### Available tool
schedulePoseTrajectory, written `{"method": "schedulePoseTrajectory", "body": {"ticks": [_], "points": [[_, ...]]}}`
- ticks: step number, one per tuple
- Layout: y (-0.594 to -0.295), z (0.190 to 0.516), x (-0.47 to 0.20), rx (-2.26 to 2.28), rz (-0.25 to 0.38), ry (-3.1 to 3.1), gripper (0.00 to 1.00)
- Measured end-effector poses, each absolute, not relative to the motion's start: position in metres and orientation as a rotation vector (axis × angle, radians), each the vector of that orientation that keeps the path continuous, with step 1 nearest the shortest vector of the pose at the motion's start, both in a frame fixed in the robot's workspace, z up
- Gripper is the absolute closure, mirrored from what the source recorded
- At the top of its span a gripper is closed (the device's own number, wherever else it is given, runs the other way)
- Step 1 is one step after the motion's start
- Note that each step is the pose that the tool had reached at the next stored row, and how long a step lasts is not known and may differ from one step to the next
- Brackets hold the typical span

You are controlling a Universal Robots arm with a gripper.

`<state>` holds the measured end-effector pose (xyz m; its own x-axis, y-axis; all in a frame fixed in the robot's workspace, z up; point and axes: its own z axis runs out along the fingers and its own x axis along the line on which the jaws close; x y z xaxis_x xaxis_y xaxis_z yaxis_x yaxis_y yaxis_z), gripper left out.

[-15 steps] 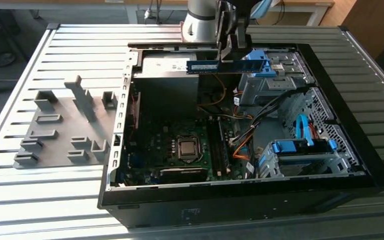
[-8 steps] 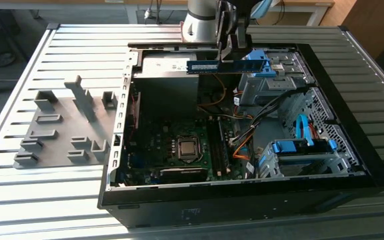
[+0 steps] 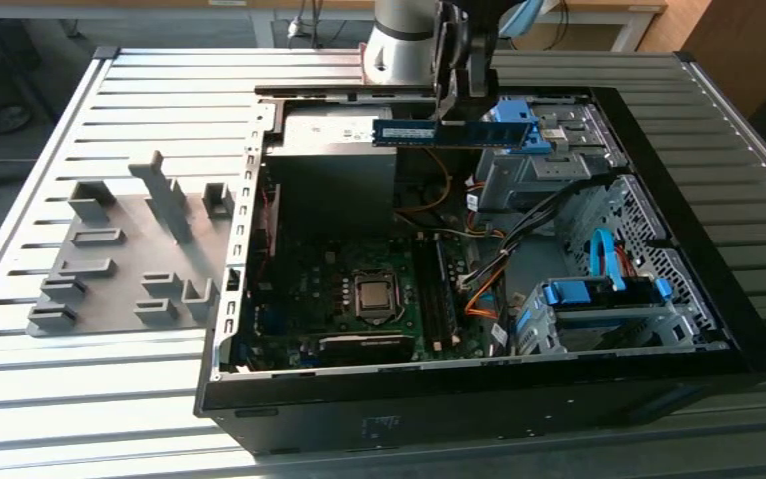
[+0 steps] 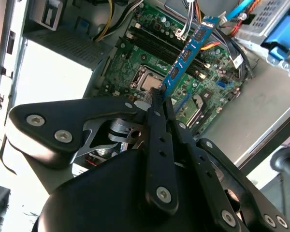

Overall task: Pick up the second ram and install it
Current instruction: 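Insert the second ram into the second slot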

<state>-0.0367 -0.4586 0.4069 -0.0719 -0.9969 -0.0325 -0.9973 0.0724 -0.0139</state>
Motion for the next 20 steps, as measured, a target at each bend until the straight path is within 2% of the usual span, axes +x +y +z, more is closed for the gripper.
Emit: {"method": "schedulePoseTrajectory", "body": {"ticks": [20], "points": [[-0.4583, 0.4052, -0.0368, -1.723, 0.010, 2.586, 0.86]]}}
